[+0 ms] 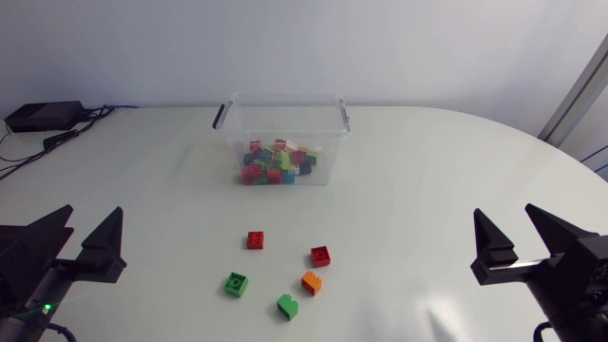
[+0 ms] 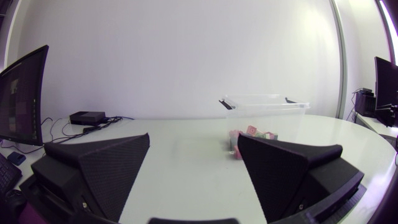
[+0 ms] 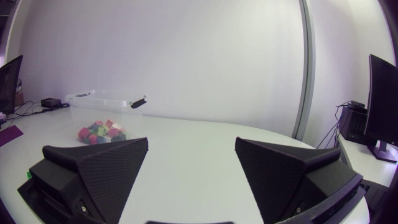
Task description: Place the duplo bricks in the container
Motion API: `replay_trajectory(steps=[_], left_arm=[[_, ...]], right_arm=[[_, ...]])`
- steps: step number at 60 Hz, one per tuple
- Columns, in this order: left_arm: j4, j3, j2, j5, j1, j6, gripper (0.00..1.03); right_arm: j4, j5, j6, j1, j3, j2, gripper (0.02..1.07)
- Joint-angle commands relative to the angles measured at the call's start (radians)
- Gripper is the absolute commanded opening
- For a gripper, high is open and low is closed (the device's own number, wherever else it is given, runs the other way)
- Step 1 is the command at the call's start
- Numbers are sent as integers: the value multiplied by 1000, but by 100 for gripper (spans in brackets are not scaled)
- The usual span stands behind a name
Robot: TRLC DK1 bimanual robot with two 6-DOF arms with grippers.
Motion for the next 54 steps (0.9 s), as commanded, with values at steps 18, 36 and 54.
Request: replay_trajectory(steps=[18,36,54], left_arm=[[26,-19,-11,5,-9,-10,99],[0,100,52,6,-56,0,99],[-65,354,558,6,-150,-36,98]], right_arm=[[-3,-1,7,3,-22,-7,103],[5,-1,7,7,32,29,103],[49,2,52,9,199,354,102]])
